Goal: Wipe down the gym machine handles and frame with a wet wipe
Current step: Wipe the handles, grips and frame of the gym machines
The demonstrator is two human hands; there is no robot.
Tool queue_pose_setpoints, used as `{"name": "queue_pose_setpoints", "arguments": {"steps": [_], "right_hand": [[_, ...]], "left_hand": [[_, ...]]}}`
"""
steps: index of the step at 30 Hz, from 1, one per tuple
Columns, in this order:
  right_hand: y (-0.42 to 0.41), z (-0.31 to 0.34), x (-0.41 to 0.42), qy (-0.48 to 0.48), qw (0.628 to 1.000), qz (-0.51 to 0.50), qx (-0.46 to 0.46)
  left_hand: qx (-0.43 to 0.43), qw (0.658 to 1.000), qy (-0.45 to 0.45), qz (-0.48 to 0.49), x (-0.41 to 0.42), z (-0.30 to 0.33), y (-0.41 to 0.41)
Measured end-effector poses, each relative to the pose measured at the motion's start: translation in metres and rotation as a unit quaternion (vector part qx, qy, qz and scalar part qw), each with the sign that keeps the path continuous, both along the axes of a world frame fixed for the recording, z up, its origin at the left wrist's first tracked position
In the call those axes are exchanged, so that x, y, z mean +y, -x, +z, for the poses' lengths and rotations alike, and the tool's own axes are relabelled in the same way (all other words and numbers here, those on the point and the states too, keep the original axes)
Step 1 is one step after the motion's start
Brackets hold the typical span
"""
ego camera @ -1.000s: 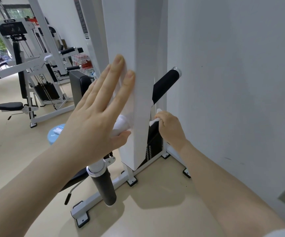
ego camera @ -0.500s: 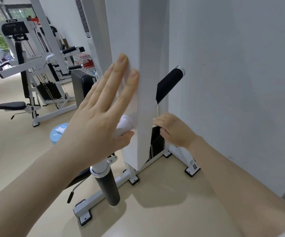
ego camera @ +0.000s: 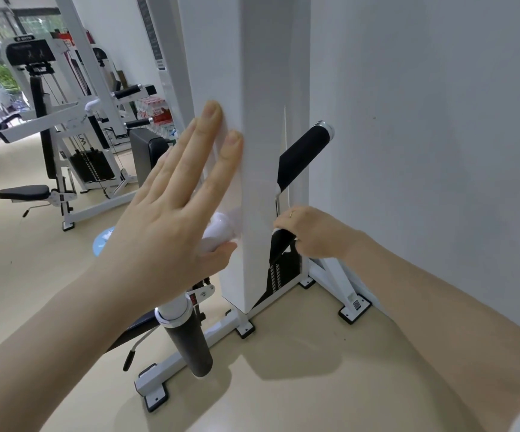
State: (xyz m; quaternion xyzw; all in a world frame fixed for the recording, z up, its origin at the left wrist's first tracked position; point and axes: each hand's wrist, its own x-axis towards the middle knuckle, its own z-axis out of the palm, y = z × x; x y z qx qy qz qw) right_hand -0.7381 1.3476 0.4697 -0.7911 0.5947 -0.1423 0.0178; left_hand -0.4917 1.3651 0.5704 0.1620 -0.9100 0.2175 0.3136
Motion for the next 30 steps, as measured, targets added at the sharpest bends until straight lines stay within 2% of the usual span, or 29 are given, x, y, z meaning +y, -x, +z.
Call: {"name": "queue_pose_setpoints", "arguments": {"steps": [4,6,8,10,12,15,17,19,20,21,23,27,30], "right_hand": [[-0.025,0.002,0.019,0.022,0.995,0.093,-0.003],[-0.024,-0.004,0.019,0.034,0.993,0.111,-0.034],[-0.014,-0.016,0.014,0.062,0.989,0.083,-0.106],[-0.005,-0.029,0.01,0.084,0.973,-0.027,-0.213],[-0.007,-0.036,0.009,0.093,0.925,-0.145,-0.339],[-0.025,-0.038,0.007,0.116,0.849,-0.235,-0.46],[-0.035,-0.041,0.005,0.104,0.78,-0.258,-0.56],[-0.041,-0.043,0.003,0.073,0.695,-0.26,-0.667],[-0.043,-0.044,0.002,0.068,0.663,-0.265,-0.697],[-0.046,-0.047,0.002,0.067,0.649,-0.27,-0.708],[-0.053,-0.052,0.004,0.063,0.659,-0.279,-0.696],[-0.074,-0.053,0.029,0.042,0.707,-0.286,-0.645],[-0.091,-0.033,0.063,0.095,0.723,-0.255,-0.635]], "left_hand": [[0.005,1.0,0.006,0.0,0.0,-0.001,0.0],[0.005,1.0,0.006,0.0,0.001,-0.001,0.001],[0.005,1.0,0.011,0.003,0.001,-0.001,0.001],[0.006,1.0,0.014,0.005,0.001,-0.001,0.001],[0.004,1.0,0.006,0.002,0.0,0.0,0.0],[-0.001,1.0,-0.003,-0.007,-0.002,-0.001,0.001],[0.002,1.0,0.002,-0.01,-0.003,-0.001,0.001],[0.006,1.0,0.006,-0.012,-0.004,-0.001,0.0],[0.008,1.0,0.008,-0.013,-0.004,-0.001,-0.001],[0.011,1.0,0.012,-0.014,-0.004,-0.001,-0.001],[0.013,1.0,0.018,-0.012,-0.004,-0.001,-0.001],[0.006,1.0,0.009,-0.01,-0.008,-0.001,-0.003],[-0.001,1.0,-0.008,-0.015,-0.005,-0.001,-0.003]]}}
